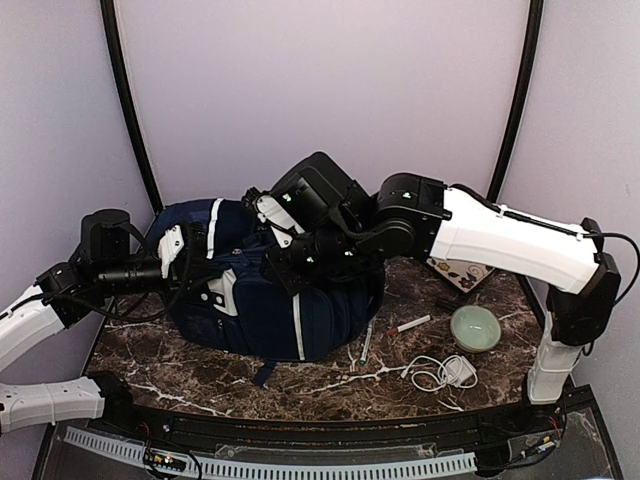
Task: Pack the student bag
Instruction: Adjust the upper front pocket of the student bag.
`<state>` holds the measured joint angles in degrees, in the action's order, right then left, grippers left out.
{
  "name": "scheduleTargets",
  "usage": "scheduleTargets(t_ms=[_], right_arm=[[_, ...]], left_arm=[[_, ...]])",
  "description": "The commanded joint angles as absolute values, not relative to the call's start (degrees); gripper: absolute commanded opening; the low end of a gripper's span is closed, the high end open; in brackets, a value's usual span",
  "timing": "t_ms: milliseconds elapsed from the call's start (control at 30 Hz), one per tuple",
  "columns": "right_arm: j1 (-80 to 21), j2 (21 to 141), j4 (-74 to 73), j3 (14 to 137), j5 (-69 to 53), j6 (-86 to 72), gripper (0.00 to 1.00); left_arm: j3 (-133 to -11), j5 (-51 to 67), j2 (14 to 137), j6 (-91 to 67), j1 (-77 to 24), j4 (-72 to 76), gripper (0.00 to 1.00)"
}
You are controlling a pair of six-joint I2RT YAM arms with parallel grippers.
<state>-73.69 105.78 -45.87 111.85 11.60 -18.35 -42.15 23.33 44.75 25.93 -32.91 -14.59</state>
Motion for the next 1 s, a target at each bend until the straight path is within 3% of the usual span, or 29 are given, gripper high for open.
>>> scheduleTargets(t_ms=[0, 200, 667, 833, 967], right_arm=[[-72.9, 107.3, -46.4, 111.7, 9.5, -17.8, 0.10], [-72.4, 102.5, -42.1, 106.6, 6.8, -18.7, 0.00], [-70.0, 84.3, -37.9, 85.6, 6.0, -24.9, 0.00], [-69.9, 85.4, -36.7, 89.5, 2.0, -21.4, 0.03], [-69.9, 92.5, -37.3, 100.0, -7.8, -17.4, 0.09]], left_arm=[[-41.6, 30.5, 43.7, 22.8, -33.8, -9.1, 0.00], [-41.2, 29.0, 43.5, 22.9, -33.7, -8.7, 0.00], [-40.9, 27.4, 44.0, 23.7, -33.7, -8.8, 0.00], [-40.9, 28.1, 44.2, 23.7, -33.8, -8.7, 0.00], [-40.7, 28.2, 44.3, 23.6, -33.8, -8.6, 0.00]])
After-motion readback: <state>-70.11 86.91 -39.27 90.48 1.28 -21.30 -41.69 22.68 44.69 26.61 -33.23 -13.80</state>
